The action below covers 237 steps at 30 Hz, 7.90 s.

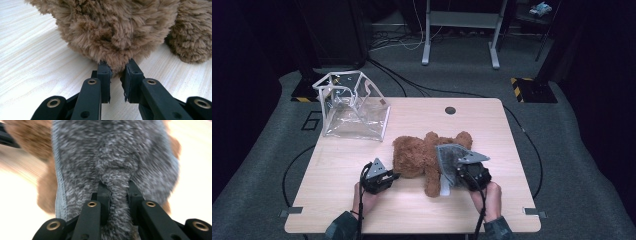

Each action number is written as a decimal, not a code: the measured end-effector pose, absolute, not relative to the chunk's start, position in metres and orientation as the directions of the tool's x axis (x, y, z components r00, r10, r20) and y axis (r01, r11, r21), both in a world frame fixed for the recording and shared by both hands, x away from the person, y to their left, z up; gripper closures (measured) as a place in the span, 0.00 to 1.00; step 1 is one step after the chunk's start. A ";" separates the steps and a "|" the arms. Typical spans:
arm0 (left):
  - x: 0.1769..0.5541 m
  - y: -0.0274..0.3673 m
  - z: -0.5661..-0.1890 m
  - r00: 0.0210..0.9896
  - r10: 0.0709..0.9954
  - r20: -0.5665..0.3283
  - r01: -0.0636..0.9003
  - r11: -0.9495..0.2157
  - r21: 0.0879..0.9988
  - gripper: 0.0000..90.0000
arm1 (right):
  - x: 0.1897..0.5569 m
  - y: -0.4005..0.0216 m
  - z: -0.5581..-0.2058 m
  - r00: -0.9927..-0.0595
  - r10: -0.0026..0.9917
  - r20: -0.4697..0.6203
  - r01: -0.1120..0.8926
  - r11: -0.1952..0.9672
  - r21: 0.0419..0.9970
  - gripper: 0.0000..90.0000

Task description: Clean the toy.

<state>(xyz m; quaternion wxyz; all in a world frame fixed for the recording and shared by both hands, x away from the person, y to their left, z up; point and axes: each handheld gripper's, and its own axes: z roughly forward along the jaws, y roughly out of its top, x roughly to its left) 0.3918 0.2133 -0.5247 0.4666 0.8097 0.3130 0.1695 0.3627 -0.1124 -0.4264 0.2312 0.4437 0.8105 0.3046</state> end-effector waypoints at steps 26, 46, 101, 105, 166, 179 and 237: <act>0.392 0.213 -0.525 0.742 0.670 -0.027 0.352 -0.356 0.866 0.86 | 0.374 -0.111 -0.450 -0.518 0.855 0.009 0.634 0.377 0.675 0.86; 0.392 0.213 -0.525 0.746 0.666 -0.019 0.350 -0.368 0.861 0.86 | 0.378 -0.076 -0.473 -0.597 0.801 0.051 0.640 0.437 0.632 0.86; 0.393 0.215 -0.525 0.743 0.668 -0.029 0.357 -0.359 0.862 0.86 | 0.394 0.001 -0.463 -0.730 0.683 0.025 0.534 0.547 0.644 0.86; 0.392 0.215 -0.525 0.743 0.669 -0.028 0.354 -0.357 0.864 0.86 | 0.393 0.005 -0.481 -0.743 0.668 0.045 0.557 0.579 0.596 0.86; 0.359 0.177 -0.501 0.788 0.612 -0.062 0.357 -0.374 0.856 0.19 | 0.380 -0.230 -0.453 -0.185 0.982 -0.031 0.679 0.151 0.719 0.86; 0.358 0.149 -0.509 0.820 0.570 -0.055 0.346 -0.416 0.841 0.19 | 0.382 -0.229 -0.457 -0.190 0.981 -0.029 0.684 0.153 0.713 0.86; 0.404 0.094 -0.467 0.825 0.561 0.070 0.226 -0.441 0.869 0.81 | 0.387 -0.234 -0.463 -0.175 0.985 -0.005 0.709 0.130 0.693 0.86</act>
